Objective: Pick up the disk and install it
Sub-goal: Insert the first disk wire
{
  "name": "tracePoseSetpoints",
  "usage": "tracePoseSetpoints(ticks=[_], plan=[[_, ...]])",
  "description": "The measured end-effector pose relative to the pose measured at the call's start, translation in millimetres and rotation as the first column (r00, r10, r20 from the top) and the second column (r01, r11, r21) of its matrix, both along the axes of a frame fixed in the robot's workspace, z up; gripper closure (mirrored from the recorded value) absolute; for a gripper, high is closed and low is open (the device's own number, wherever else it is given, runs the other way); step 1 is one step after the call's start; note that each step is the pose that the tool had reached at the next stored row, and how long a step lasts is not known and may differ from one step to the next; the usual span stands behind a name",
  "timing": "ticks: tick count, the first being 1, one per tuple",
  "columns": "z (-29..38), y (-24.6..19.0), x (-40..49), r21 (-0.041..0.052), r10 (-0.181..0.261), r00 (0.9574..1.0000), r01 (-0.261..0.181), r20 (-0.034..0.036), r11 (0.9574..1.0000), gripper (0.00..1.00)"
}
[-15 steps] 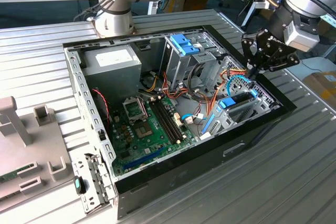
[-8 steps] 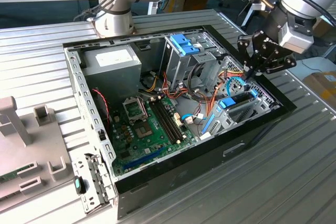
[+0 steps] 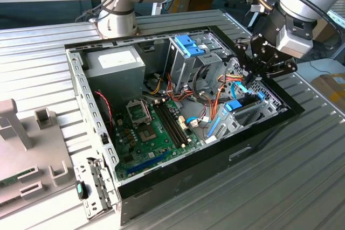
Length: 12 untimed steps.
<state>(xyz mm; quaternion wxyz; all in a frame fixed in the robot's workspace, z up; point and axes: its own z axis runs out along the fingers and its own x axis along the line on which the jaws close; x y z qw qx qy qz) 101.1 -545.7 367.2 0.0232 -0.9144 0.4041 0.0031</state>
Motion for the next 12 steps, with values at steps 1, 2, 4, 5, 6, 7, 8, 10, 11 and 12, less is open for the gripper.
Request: tracePoseSetpoints(ticks=[1,2,4,5,6,7,8,10,11,12], plan=[[-0.4,0.0,0.0,-0.0008,-0.015,0.9999,0.015,0.0000,0.9999,0.85],[-0.6,0.0,0.0,-0.0015,-0.027,0.9996,0.027,0.0000,0.9996,0.85],[-1.2,-0.1,0.0,-0.0028,-0.060,0.9982,0.060,0.0001,0.9982,0.85],[-1.3,-0.1,0.0,-0.0029,-0.079,0.9969,0.079,0.0001,0.9969,0.85],[-1.5,-0.1,0.0,-0.0030,-0.097,0.9953,0.097,0.0001,0.9953,0.85],[-1.9,-0.1,0.0,-0.0031,-0.128,0.9918,0.128,0.0001,0.9917,0.85],[-2.1,-0.1,0.0,-0.0033,-0.160,0.9872,0.160,0.0002,0.9872,0.85],[-2.5,-0.1,0.0,-0.0034,-0.197,0.9805,0.197,0.0002,0.9805,0.85],[-2.8,-0.1,0.0,-0.0036,-0.235,0.9719,0.235,0.0002,0.9719,0.85],[-3.1,-0.1,0.0,-0.0037,-0.271,0.9626,0.271,0.0002,0.9626,0.85]])
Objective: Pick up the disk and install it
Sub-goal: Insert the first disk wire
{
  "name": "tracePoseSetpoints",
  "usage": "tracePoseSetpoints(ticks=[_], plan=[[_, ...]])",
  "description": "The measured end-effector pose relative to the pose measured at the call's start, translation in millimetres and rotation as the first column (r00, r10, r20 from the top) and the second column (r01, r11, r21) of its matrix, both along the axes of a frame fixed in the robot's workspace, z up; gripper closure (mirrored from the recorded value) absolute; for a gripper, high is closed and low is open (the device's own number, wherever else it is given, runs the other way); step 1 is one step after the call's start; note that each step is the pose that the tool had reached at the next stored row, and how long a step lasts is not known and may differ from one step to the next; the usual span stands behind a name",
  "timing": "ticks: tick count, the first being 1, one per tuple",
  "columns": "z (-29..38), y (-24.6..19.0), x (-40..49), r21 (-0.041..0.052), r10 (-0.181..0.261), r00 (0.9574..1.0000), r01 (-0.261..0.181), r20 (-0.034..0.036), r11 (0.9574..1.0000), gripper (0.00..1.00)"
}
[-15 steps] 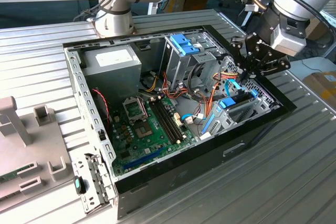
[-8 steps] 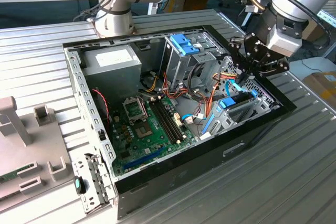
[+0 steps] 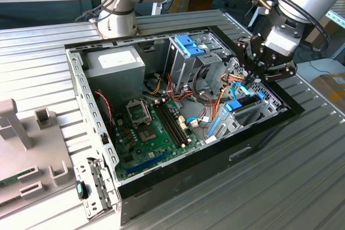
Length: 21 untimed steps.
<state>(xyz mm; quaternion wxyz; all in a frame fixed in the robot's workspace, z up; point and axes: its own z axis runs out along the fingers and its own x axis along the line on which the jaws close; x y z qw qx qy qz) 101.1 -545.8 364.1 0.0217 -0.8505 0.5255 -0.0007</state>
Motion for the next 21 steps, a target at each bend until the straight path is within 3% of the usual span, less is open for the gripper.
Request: tracePoseSetpoints(ticks=[2,17,21], plan=[[-0.2,0.0,0.0,-0.0002,-0.044,0.9990,0.044,0.0000,0.9990,0.85],[-0.4,0.0,0.0,-0.0003,-0.053,0.9986,0.053,0.0000,0.9986,0.85],[-1.0,0.0,0.0,-0.0002,-0.127,0.9919,0.127,0.0000,0.9919,0.85]])
